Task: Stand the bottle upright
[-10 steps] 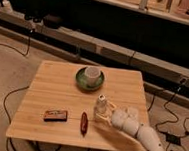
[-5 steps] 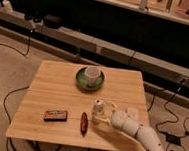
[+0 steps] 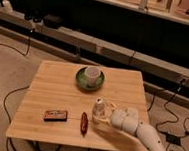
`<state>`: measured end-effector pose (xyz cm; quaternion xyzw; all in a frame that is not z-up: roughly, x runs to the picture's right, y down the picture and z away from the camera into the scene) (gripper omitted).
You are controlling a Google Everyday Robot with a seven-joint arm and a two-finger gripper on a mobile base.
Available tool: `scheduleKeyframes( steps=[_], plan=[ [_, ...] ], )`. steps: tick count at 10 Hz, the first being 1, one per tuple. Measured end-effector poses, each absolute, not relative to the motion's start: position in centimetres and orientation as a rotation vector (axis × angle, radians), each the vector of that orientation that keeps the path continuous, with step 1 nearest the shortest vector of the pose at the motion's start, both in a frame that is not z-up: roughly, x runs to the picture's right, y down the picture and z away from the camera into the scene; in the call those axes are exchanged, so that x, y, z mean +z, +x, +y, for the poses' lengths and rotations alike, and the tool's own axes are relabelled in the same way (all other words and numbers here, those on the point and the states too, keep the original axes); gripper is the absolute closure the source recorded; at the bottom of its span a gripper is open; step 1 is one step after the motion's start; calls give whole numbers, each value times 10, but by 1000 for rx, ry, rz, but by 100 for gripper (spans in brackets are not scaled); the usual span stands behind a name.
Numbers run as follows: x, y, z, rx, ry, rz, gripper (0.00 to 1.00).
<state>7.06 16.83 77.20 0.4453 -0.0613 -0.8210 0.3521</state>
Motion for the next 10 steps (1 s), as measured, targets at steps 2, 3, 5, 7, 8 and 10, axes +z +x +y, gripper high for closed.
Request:
scheduleKeyframes(
  steps=[2, 3, 5, 7, 8, 10],
  plan=[
    [768, 64, 166, -2154, 1156, -184, 38],
    [768, 65, 166, -2153, 1154, -182, 38],
    [768, 64, 166, -2154, 1157, -184, 38],
    [768, 64, 167, -2153, 1155, -184, 38],
    [768, 64, 167, -2153, 1155, -184, 38],
    [769, 64, 167, -2152, 1156, -185, 38]
  ],
)
